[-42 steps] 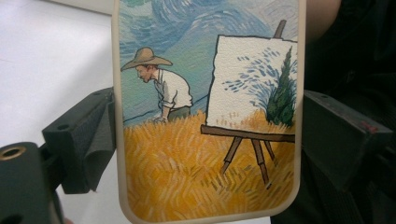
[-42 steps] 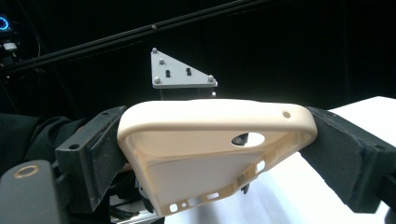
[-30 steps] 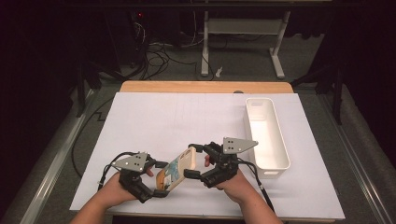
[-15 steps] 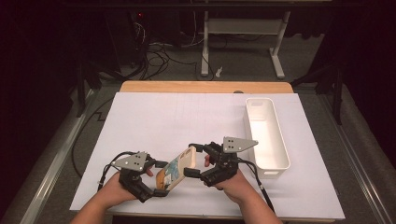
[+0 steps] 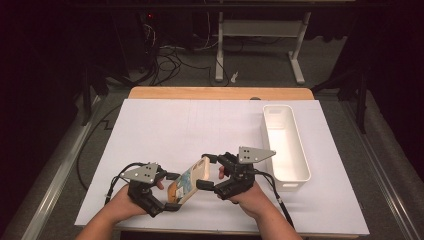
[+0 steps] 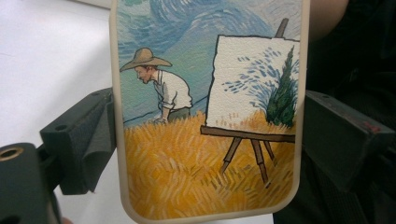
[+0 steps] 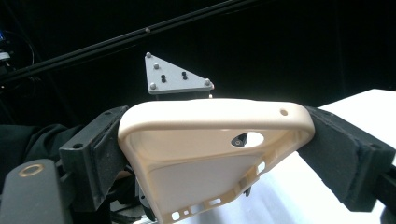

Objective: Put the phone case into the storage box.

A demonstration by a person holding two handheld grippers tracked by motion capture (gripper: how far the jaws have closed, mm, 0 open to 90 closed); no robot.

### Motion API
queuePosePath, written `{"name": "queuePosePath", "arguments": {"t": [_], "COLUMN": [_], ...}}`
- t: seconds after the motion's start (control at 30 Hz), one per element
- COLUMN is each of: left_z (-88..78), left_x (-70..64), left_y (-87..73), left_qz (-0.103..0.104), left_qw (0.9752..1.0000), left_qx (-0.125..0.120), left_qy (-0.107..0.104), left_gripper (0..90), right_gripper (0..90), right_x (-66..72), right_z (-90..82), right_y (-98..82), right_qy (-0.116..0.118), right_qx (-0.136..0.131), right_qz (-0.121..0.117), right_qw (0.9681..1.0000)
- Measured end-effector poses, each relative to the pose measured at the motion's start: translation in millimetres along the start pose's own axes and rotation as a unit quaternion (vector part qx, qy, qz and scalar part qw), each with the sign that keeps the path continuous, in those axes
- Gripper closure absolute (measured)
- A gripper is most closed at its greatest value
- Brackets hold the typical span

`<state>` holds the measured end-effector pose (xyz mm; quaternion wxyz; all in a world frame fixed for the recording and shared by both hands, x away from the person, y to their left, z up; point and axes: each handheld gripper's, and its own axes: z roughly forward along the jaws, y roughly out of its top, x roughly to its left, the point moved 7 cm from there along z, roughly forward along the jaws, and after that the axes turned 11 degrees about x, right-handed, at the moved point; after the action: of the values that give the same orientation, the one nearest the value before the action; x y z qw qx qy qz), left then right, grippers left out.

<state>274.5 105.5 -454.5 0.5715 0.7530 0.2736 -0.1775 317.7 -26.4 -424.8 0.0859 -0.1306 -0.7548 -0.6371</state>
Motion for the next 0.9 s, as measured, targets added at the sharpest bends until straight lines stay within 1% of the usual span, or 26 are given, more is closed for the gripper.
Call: {"name": "queuePosePath", "arguments": {"t": [0.23, 0.3, 0.43, 0.6, 0.7, 0.87, 0.9], "left_z": [-0.2, -0.1, -0.3, -0.6, -1.0, -2.4, -3.3], "left_x": [0.1, 0.7, 1.4, 3.2, 3.9, 4.0, 3.8], "left_y": [1.0, 1.2, 2.1, 4.4, 5.2, 6.0, 6.9], "left_qz": [-0.002, -0.001, -0.004, -0.010, -0.012, -0.015, -0.016], "left_qw": [1.0000, 1.0000, 1.0000, 0.9998, 0.9997, 0.9997, 0.9996], "left_qx": [-0.003, -0.003, -0.006, -0.011, -0.013, -0.014, -0.018], "left_qy": [0.000, 0.003, 0.004, 0.011, 0.014, 0.014, 0.013], "left_gripper": [10.8, 10.5, 8.7, 2.6, 0.5, 0.5, 0.5], "right_gripper": [12.9, 12.9, 12.9, 12.9, 12.9, 12.9, 12.9], "right_x": [-0.3, 0.0, -0.1, -0.5, -0.2, -0.7, -0.5], "right_z": [-0.2, -0.3, -1.7, -2.4, -2.9, -3.6, -3.8], "right_y": [0.4, 0.7, 1.7, 2.2, 2.4, 2.6, 2.7], "right_qy": [-0.001, -0.001, -0.004, -0.006, -0.006, -0.012, -0.012], "right_qx": [-0.002, -0.003, -0.006, -0.007, -0.008, -0.008, -0.008], "right_qz": [0.001, 0.000, -0.001, -0.001, -0.001, -0.003, -0.003], "right_qw": [1.0000, 1.0000, 1.0000, 1.0000, 1.0000, 0.9999, 0.9999]}}
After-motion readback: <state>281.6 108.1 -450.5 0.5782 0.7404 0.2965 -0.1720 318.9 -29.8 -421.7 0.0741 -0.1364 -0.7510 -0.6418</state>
